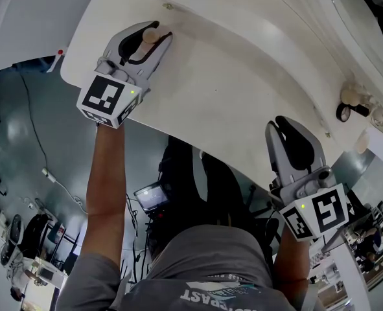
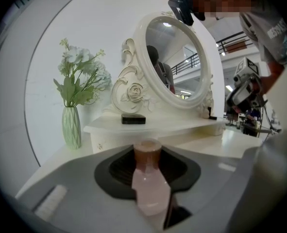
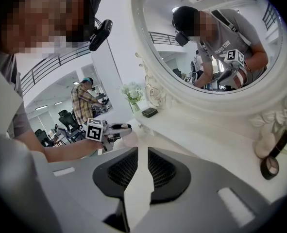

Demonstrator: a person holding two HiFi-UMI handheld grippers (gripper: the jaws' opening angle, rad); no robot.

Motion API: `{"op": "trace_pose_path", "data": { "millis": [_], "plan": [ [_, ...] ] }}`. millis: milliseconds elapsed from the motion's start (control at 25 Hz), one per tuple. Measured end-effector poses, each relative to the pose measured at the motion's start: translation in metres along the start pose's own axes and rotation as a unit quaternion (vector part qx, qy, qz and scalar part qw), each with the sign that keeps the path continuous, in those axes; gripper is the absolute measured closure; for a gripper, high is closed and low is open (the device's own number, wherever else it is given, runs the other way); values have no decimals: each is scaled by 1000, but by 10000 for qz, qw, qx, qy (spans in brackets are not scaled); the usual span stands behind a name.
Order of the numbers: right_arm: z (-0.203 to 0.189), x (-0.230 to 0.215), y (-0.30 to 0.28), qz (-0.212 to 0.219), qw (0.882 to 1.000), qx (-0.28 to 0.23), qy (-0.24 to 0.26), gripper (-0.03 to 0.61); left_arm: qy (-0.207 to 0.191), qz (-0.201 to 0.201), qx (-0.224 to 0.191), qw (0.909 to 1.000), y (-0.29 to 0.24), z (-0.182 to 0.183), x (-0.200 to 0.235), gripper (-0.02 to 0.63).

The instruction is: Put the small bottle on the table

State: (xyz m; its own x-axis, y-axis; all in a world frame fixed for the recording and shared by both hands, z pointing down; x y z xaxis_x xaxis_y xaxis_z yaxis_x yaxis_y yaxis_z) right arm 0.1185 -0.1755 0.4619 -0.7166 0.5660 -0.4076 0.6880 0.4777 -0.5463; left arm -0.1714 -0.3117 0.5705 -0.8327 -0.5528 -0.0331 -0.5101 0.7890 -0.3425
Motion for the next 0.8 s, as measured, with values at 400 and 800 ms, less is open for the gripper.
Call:
{"op": "trace_pose_path", "data": {
  "millis": [400,800],
  "plan": [
    [-1,4,4,1,10000,-47,50,512,-232,-120,-79,9996,1,-5,-8,486],
    [11,16,22,-26,9996,-208,201,512,-283,-96,186,9994,9,4,-10,468]
  ]
}}
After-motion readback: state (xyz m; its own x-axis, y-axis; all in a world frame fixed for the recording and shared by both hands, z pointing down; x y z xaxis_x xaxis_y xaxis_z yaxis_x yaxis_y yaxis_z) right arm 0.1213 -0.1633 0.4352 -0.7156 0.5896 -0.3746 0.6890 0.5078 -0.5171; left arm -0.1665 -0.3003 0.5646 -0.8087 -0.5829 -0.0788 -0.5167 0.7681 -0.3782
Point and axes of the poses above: the fingertips, and each gripper's own axes: y backward along the fingers, x to its left, z out of its top, the point moved 9 cm from there along y, backward along the fingers, and after that the axes turned 13 degrees about z, right-handed, at the moved point
